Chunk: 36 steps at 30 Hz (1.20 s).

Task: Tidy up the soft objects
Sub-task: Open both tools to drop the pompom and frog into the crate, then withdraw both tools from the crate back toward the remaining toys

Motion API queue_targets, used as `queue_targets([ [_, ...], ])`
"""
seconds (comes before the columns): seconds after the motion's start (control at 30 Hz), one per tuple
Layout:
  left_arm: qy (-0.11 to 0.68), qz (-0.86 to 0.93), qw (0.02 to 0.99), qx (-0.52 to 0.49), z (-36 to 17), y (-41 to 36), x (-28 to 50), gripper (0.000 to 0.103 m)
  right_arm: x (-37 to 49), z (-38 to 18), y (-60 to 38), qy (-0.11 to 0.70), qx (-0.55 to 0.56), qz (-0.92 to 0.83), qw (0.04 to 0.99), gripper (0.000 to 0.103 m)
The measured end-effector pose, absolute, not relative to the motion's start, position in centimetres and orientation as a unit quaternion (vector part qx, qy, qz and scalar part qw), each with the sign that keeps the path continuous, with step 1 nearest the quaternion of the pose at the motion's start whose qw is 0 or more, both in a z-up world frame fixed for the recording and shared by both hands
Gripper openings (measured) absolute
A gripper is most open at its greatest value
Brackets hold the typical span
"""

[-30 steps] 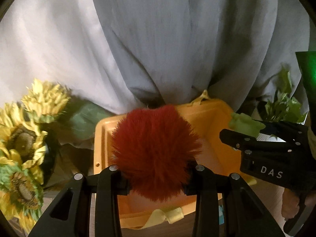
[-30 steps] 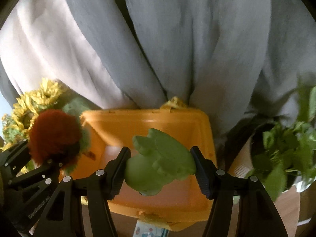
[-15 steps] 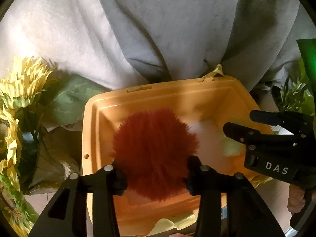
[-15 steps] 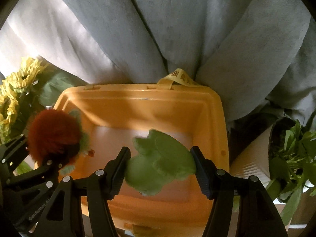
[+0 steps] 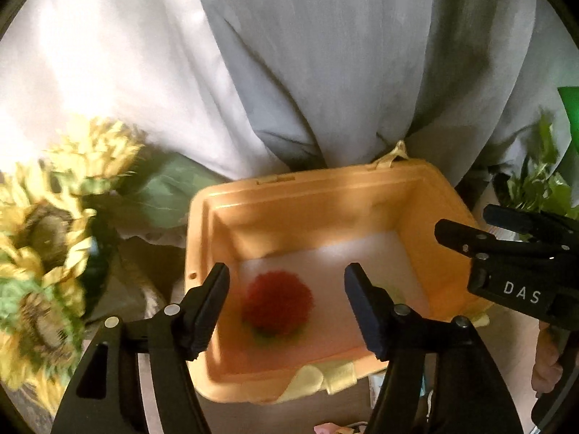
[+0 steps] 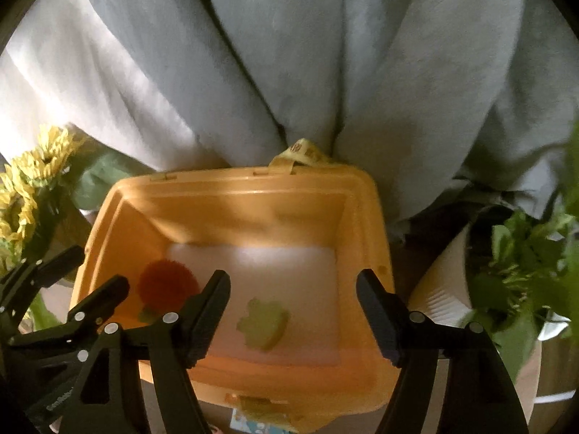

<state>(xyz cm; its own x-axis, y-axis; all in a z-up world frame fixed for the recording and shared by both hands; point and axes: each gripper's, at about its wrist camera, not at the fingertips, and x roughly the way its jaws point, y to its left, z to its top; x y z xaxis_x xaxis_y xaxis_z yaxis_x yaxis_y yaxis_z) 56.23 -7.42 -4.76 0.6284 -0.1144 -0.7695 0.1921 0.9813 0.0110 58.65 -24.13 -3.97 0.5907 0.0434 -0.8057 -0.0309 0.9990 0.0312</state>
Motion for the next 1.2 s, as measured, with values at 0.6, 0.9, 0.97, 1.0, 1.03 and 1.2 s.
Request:
queue_targets([
  [0.6,0.299,-0.042,0.953,0.041,1.7,-6.0,44.8,0.074,46.4,3.3,-24.4,0.309,-0.002,0.002,0.951,0.078],
  [0.9,0.257,-0.044,0.965,0.033,3.5,-5.3,39.0,0.080,40.8,4.6,-24.1,0.281,0.023,0.006,0.959,0.081],
  [0.97,0.252,-0.046,0.966,0.031,3.7,-5.1,37.8,0.080,39.5,4.7,-24.0,0.275,0.027,0.004,0.961,0.082],
  [1.0,0.249,-0.048,0.967,0.031,3.8,-5.0,37.2,0.080,38.8,4.7,-24.0,0.273,0.031,0.003,0.961,0.083],
  [1.03,0.247,-0.048,0.967,0.032,3.9,-5.0,36.7,0.080,38.2,4.7,-24.0,0.271,0.033,0.001,0.962,0.085],
  [1.2,0.236,-0.049,0.970,0.039,4.0,-4.9,34.1,0.081,35.3,4.6,-23.8,0.262,0.036,-0.005,0.964,0.086],
])
